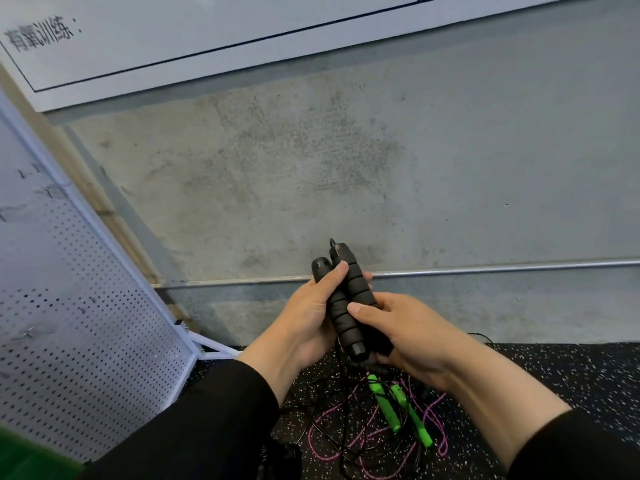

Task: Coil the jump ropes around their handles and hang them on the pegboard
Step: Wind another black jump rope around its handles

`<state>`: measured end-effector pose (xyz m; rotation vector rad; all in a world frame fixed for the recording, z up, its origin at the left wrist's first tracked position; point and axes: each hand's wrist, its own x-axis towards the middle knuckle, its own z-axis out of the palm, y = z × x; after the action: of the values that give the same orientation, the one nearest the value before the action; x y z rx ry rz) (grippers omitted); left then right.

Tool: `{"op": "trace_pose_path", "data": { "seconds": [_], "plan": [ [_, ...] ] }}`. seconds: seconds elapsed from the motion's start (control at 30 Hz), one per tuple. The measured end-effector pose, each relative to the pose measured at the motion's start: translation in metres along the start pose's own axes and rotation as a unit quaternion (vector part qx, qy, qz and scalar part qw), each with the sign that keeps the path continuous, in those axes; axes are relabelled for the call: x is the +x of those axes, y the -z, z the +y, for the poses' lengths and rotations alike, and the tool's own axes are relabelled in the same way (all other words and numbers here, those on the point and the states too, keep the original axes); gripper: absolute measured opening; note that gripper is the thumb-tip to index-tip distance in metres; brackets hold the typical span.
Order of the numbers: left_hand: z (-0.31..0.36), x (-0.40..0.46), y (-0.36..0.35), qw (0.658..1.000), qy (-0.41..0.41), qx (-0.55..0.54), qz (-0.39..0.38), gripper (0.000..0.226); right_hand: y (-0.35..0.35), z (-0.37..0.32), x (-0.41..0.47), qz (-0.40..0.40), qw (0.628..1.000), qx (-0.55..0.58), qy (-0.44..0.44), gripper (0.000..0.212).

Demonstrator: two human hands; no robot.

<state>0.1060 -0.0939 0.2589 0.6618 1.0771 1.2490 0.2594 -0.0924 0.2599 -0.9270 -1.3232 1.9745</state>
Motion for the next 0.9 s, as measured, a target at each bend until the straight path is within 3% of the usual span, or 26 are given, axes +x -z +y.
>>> {"op": "trace_pose_path", "data": {
  "seconds": [0.17, 0.23, 0.37, 0.5, 0.57, 0.63, 0.67, 0.73, 0.8, 0.9],
  "plan": [
    [-0.010, 0.016, 0.004, 0.998, -0.023, -0.066, 0.002, 0.072, 0.004, -0.001, 0.006, 0.041, 0.999, -0.012, 0.015, 0.049],
    [-0.009, 0.020, 0.002, 0.996, -0.034, -0.075, -0.023, 0.074, 0.004, -0.002, 0.009, 0.049, 0.998, 0.025, 0.018, 0.049],
    [-0.017, 0.025, 0.004, 0.996, -0.043, -0.069, -0.046, 0.055, -0.001, 0.001, 0.016, 0.002, 0.979, 0.194, -0.055, 0.052],
    [-0.018, 0.032, 0.007, 0.999, -0.034, -0.006, -0.032, 0.051, 0.008, 0.002, 0.025, -0.068, 0.969, 0.216, -0.096, 0.057],
    [-0.010, 0.037, 0.006, 0.989, -0.077, 0.121, 0.042, 0.048, 0.017, 0.000, 0.029, -0.076, 0.967, 0.224, -0.099, 0.058],
    [-0.006, 0.044, 0.015, 0.927, -0.198, 0.271, 0.167, 0.065, 0.023, -0.003, 0.033, -0.075, 0.968, 0.216, -0.103, 0.058],
    [-0.005, 0.049, 0.023, 0.896, -0.269, 0.271, 0.226, 0.071, 0.025, -0.004, 0.035, -0.072, 0.969, 0.209, -0.107, 0.056],
    [0.000, 0.059, 0.039, 0.874, -0.350, 0.198, 0.273, 0.055, 0.028, -0.006, 0.037, -0.076, 0.971, 0.193, -0.119, 0.052],
    [0.010, 0.065, 0.049, 0.885, -0.365, 0.168, 0.234, 0.032, 0.029, -0.006, 0.039, -0.111, 0.968, 0.184, -0.132, 0.050],
    [0.016, 0.066, 0.054, 0.905, -0.354, 0.203, 0.119, 0.039, 0.030, -0.002, 0.045, -0.172, 0.957, 0.182, -0.147, 0.056]
  ]
}}
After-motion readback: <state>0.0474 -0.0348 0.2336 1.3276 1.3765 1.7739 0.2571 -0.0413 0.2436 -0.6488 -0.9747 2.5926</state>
